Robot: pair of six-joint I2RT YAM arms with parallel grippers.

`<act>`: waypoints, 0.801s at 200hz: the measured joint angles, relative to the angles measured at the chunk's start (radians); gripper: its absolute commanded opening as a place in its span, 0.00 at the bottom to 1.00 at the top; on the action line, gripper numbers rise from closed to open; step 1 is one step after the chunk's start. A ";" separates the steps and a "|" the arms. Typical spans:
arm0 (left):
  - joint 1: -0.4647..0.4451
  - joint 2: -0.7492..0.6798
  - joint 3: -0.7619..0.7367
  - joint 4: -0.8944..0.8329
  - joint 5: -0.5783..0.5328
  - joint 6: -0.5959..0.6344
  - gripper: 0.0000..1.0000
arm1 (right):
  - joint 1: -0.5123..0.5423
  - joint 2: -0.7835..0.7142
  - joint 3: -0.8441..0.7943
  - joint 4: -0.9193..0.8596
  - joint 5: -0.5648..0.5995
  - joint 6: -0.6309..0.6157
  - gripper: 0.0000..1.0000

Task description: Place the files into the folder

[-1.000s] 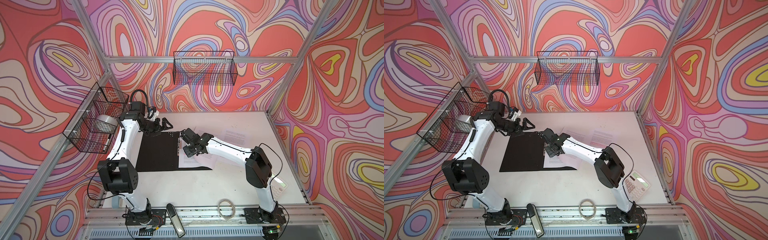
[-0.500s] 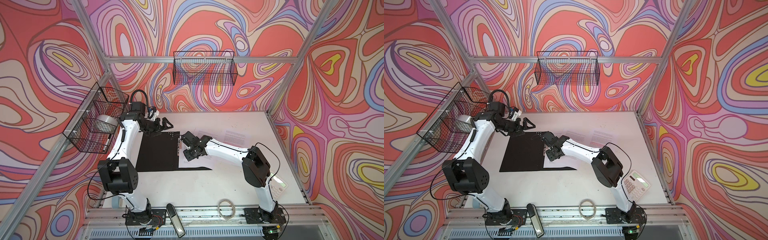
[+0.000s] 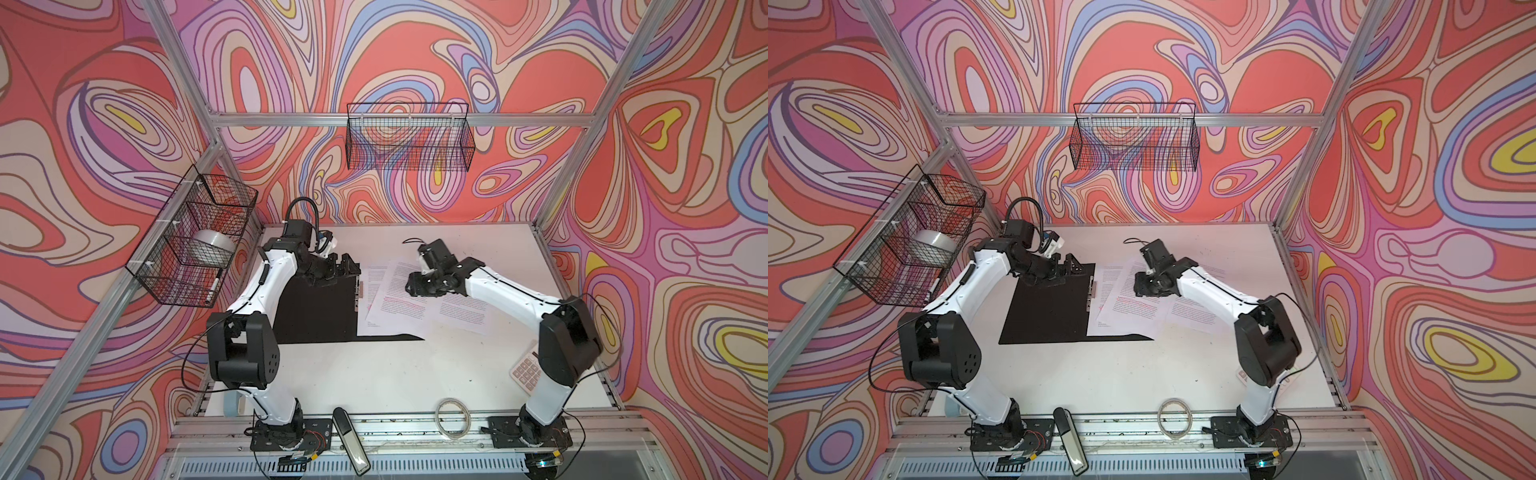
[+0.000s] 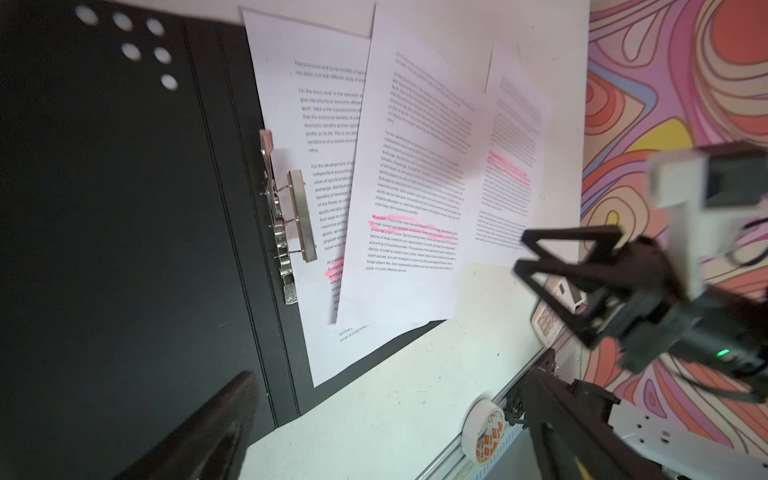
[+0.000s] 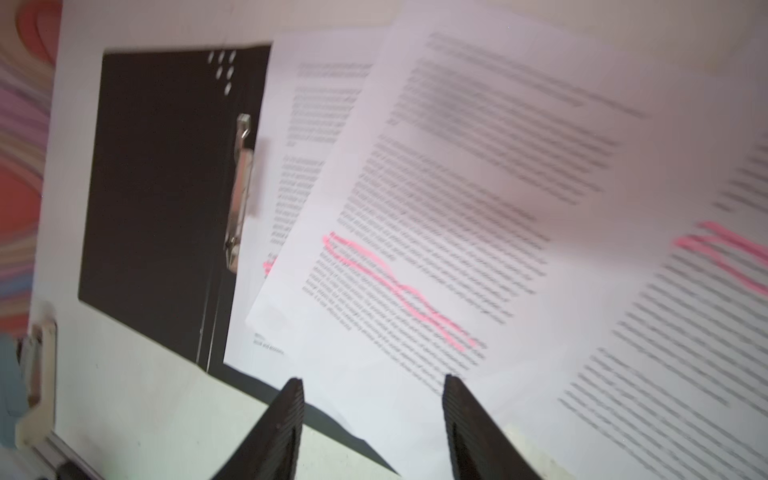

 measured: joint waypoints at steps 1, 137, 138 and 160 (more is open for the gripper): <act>-0.002 0.000 -0.004 0.002 -0.001 0.000 1.00 | -0.010 -0.007 -0.007 0.002 -0.003 0.005 0.58; -0.012 0.118 -0.057 0.228 -0.071 -0.045 1.00 | -0.248 0.138 -0.102 0.092 -0.168 0.093 0.59; -0.012 0.119 -0.057 0.229 -0.071 -0.046 1.00 | -0.248 0.138 -0.102 0.093 -0.168 0.093 0.59; -0.012 0.140 -0.057 0.254 -0.070 -0.057 1.00 | -0.257 0.156 -0.100 0.097 -0.179 0.094 0.59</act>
